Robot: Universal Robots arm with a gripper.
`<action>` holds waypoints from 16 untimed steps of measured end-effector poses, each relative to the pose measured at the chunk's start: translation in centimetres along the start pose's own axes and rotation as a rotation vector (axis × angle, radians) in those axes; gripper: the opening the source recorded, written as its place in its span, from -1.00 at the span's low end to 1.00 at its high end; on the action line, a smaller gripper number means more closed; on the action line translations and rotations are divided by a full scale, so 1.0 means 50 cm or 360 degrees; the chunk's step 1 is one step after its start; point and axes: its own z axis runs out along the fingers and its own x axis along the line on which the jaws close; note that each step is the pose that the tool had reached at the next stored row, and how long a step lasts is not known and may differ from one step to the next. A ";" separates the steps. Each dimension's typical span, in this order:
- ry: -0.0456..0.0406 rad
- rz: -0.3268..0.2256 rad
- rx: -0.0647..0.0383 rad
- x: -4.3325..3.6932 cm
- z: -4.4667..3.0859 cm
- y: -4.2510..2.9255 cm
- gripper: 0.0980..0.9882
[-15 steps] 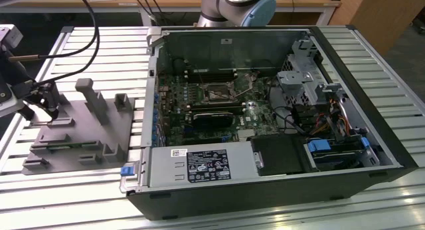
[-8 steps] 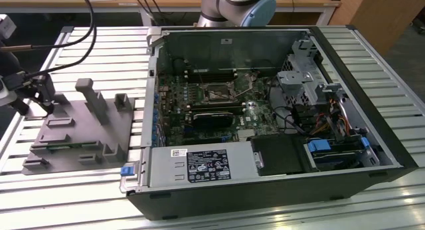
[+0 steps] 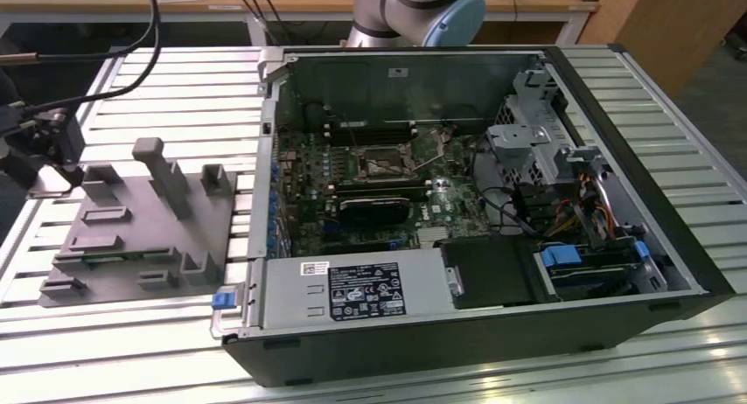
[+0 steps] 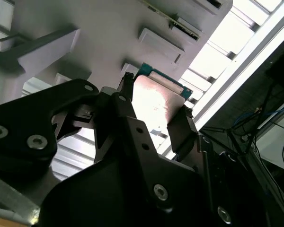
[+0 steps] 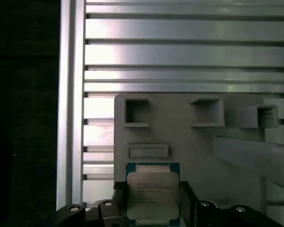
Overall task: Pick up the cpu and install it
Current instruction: 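Pick up the cpu and move it towards the insertion slot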
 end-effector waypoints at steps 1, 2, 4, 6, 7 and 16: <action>0.0000 0.0000 0.0000 0.000 -0.006 0.000 -0.01; 0.0000 0.0000 0.0000 0.000 -0.013 0.001 -0.01; 0.0000 0.0000 0.0000 -0.001 -0.027 0.002 -0.01; 0.0000 0.0000 0.0000 -0.001 -0.039 0.002 -0.01; 0.0000 0.0000 0.0000 -0.001 -0.045 0.003 -0.01; -0.0001 0.0000 0.0000 -0.002 -0.100 0.006 -0.01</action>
